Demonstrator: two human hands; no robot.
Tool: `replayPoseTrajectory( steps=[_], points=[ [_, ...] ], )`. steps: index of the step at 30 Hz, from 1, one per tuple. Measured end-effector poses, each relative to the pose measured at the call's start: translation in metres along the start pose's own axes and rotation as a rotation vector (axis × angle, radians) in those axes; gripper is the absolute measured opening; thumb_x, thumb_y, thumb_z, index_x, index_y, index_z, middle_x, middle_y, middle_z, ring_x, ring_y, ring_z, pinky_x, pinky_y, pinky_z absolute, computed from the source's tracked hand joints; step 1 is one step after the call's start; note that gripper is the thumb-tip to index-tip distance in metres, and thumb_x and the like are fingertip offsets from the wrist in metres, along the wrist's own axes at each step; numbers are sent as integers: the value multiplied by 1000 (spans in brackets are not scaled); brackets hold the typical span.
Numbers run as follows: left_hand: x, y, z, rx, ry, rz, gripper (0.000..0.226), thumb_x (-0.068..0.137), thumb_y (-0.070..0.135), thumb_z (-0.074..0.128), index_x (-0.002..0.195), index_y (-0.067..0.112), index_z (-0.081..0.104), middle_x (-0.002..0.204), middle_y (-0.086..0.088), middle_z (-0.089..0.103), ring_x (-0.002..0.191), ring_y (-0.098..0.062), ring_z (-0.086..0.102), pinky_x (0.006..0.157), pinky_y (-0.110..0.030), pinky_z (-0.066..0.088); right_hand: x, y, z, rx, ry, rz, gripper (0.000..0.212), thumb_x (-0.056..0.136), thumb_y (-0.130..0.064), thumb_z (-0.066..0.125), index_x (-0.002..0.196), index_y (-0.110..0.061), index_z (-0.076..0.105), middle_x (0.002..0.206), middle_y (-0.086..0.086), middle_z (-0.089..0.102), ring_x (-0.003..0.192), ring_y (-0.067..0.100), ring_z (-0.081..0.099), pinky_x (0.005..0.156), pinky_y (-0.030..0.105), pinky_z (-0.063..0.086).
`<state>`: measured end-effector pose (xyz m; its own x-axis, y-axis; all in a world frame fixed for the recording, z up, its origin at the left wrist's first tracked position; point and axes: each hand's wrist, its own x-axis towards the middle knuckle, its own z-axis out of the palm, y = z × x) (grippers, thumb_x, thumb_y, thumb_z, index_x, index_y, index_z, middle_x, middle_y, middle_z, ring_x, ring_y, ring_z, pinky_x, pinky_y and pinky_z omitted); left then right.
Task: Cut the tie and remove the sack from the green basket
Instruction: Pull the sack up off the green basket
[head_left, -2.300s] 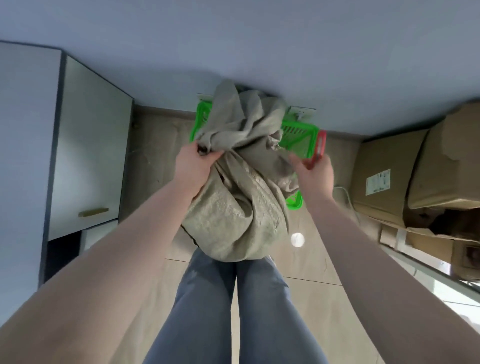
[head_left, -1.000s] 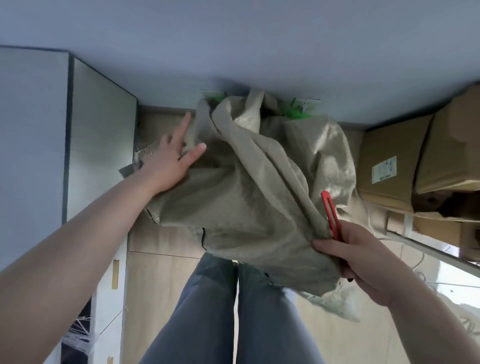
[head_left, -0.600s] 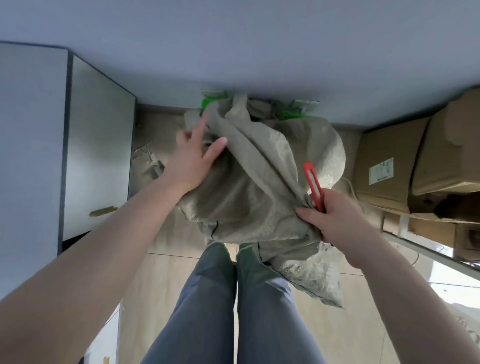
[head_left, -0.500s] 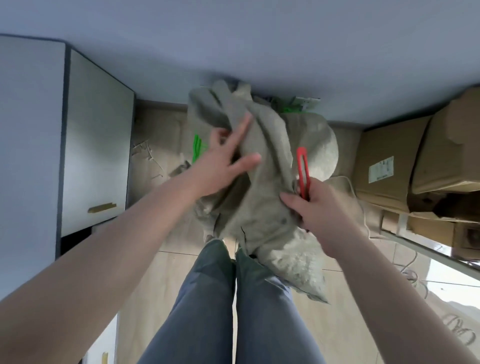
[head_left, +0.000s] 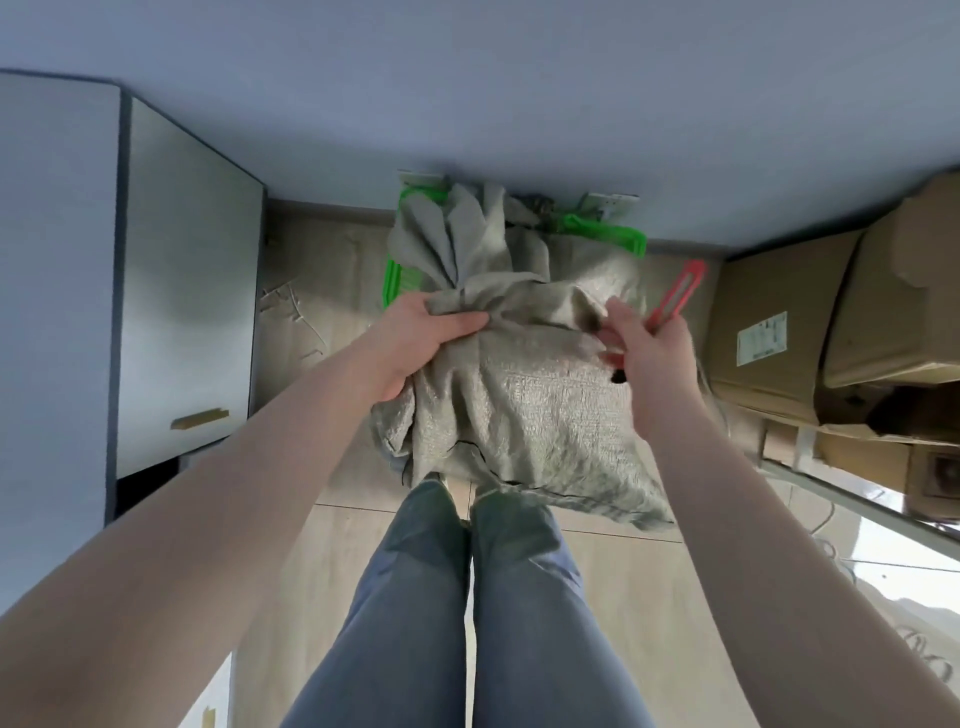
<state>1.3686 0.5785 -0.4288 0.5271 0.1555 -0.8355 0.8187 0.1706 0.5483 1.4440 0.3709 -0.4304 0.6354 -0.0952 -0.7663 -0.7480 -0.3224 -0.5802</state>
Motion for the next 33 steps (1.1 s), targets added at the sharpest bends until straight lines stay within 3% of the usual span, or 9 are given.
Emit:
replayPoseTrajectory(
  steps=[4, 8, 13, 16, 20, 24, 27, 30, 33],
  points=[
    [1, -6, -14, -134, 17, -91, 30, 80, 20, 76, 107, 10, 67, 94, -9, 76, 87, -24, 73, 76, -35, 59, 32, 19, -14, -238, 185, 98, 73, 79, -50, 72, 125, -3, 40, 107, 6, 50, 97, 24, 51, 81, 36, 41],
    [1, -10, -19, -139, -55, -88, 12, 84, 14, 71, 95, 14, 69, 81, -2, 77, 74, -15, 74, 59, -22, 57, 51, 19, 13, -249, 21, 115, 95, 78, -65, 65, 142, -2, 35, 115, 8, 53, 97, 22, 51, 80, 32, 40],
    [6, -11, -9, -182, 62, -76, 19, 82, 28, 74, 96, 16, 71, 81, 3, 77, 73, -10, 73, 58, -18, 56, 43, -4, 54, -266, -250, 106, 82, 75, -76, 57, 128, -13, 54, 104, 0, 59, 100, 21, 58, 86, 32, 42],
    [10, -14, 3, -115, 137, -20, 31, 84, 37, 71, 103, 13, 72, 90, 1, 75, 84, -13, 72, 70, -20, 57, 23, -3, 69, -282, -450, -16, 75, 72, -75, 61, 116, -15, 65, 103, -3, 71, 101, 17, 66, 91, 32, 50],
    [3, -11, 16, -121, 54, -41, 24, 93, 28, 62, 109, 11, 69, 91, -4, 75, 87, -18, 72, 72, -26, 59, 5, 2, 71, -379, -463, -168, 80, 55, -81, 63, 108, -22, 71, 99, -5, 76, 94, 12, 70, 93, 36, 54],
    [-11, 8, 10, -397, -297, -128, 28, 89, -1, 46, 107, 7, 67, 94, -11, 73, 84, -21, 70, 76, -29, 59, -4, -3, 52, -398, -426, -142, 57, 67, -65, 71, 102, -20, 73, 96, -2, 76, 90, 13, 71, 86, 33, 56],
    [-12, 14, 2, -574, -428, -168, 31, 77, 6, 49, 106, 8, 60, 98, -9, 67, 83, -16, 63, 77, -23, 56, -12, -8, 35, -283, -466, -79, 22, 83, -36, 73, 98, -20, 73, 92, -2, 76, 88, 13, 72, 81, 28, 57],
    [-12, 12, 8, -452, -399, -195, 27, 89, 0, 51, 113, 11, 53, 92, -11, 64, 74, -16, 62, 68, -24, 56, -22, -4, 25, -188, -485, -3, 17, 84, -16, 72, 101, -13, 73, 94, 6, 77, 90, 19, 72, 82, 34, 58],
    [-18, 11, 17, -111, -284, -110, 30, 91, 8, 61, 119, 15, 51, 87, -14, 62, 69, -19, 58, 60, -29, 48, -30, 5, 18, -85, -484, 114, 15, 85, -10, 71, 99, -9, 73, 92, 13, 76, 88, 26, 73, 80, 38, 60]
  ],
)
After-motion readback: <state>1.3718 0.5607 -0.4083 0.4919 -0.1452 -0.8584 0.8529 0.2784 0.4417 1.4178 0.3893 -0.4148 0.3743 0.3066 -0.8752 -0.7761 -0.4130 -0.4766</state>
